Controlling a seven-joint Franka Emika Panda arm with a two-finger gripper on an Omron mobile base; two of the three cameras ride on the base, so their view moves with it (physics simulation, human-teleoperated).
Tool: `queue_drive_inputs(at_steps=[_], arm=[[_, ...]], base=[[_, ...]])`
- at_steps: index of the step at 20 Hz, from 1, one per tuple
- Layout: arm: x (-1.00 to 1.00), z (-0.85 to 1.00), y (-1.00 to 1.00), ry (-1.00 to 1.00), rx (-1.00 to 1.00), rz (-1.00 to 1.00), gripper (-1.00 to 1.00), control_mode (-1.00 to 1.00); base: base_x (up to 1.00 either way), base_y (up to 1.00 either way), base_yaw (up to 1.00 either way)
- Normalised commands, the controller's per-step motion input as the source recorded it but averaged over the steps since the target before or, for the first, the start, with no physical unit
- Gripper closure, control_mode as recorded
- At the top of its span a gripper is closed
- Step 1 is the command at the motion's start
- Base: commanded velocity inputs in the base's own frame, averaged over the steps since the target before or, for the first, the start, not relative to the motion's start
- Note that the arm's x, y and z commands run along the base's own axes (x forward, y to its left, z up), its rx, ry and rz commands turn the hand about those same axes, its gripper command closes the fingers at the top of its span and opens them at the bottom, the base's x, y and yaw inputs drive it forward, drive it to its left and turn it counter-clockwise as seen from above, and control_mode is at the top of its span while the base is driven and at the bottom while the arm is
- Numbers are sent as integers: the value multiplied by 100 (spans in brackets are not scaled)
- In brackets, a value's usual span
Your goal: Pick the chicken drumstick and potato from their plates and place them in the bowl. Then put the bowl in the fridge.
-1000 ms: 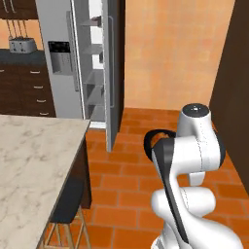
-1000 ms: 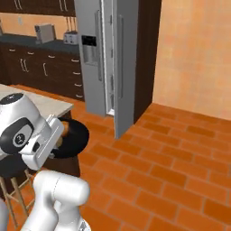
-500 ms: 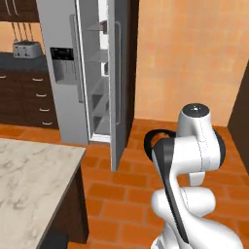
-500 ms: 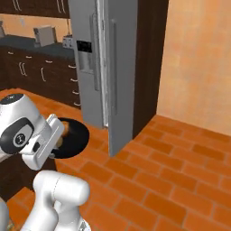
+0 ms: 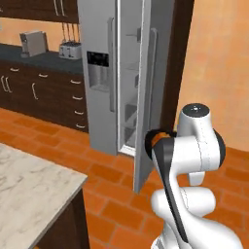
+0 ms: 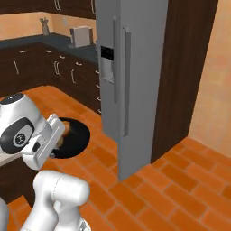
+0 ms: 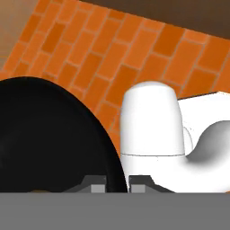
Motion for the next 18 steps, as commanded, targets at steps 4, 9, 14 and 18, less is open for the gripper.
queue_drive_inputs(at_steps=[4,9,14,18], arm=[[0,0,0,0,0,0,100,100],[0,0,0,0,0,0,100,100],[0,0,0,0,0,0,100,100],[0,0,0,0,0,0,100,100]], base=[[98,-39,66],[65,-3,73],[65,-12,49],[53,-19,23]])
